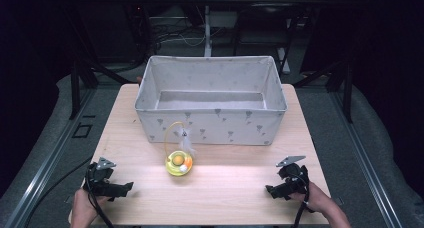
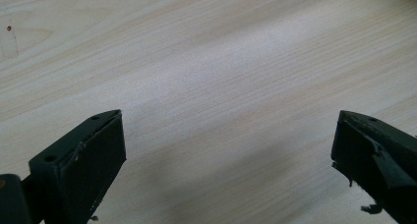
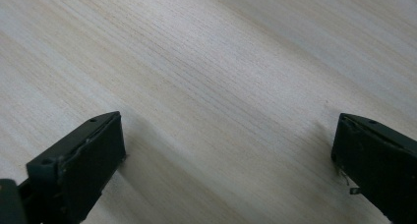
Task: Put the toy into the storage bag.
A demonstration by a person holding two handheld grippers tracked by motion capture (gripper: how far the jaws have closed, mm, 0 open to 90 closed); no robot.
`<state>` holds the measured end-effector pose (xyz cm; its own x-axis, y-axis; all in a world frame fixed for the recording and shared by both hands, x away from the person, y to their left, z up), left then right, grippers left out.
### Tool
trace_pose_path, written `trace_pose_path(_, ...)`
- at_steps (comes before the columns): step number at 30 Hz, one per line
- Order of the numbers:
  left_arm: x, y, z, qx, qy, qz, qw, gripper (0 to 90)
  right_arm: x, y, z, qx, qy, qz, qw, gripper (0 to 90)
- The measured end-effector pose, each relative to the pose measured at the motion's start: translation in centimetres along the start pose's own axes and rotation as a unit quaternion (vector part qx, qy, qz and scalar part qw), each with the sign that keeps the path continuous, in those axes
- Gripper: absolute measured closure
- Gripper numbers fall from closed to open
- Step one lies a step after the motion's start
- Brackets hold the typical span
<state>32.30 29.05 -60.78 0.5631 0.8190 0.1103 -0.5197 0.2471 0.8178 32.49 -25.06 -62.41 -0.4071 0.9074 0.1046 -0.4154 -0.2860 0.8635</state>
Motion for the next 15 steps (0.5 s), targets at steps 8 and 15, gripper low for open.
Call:
trace_pose_path(8,-0.41,-0.03,0.05,0.011,-0.009,-0.001,0.9999,0.0,0.02,-0.01,-0.01,-0.002,-0.002,-0.001,1.0000,0.0)
trace_pose_path(15,-0.51,0.29,0.44,0.011,-0.010,-0.001,0.9999,0.0,0.01,-0.01,-0.02,-0.002,-0.001,-0.001,1.0000,0.0)
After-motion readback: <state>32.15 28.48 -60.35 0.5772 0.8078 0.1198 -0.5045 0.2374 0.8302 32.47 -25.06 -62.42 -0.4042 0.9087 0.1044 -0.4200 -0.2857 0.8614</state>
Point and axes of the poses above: each handheld gripper's, and its own axes: y roughly backward along the jaws, z roughly out of its top, x roughly to its left, the point moved 6 cm from there along -y, roughly forward along the jaws, and after that the axes turned 11 degrees about -y, right-handed, at the moved point
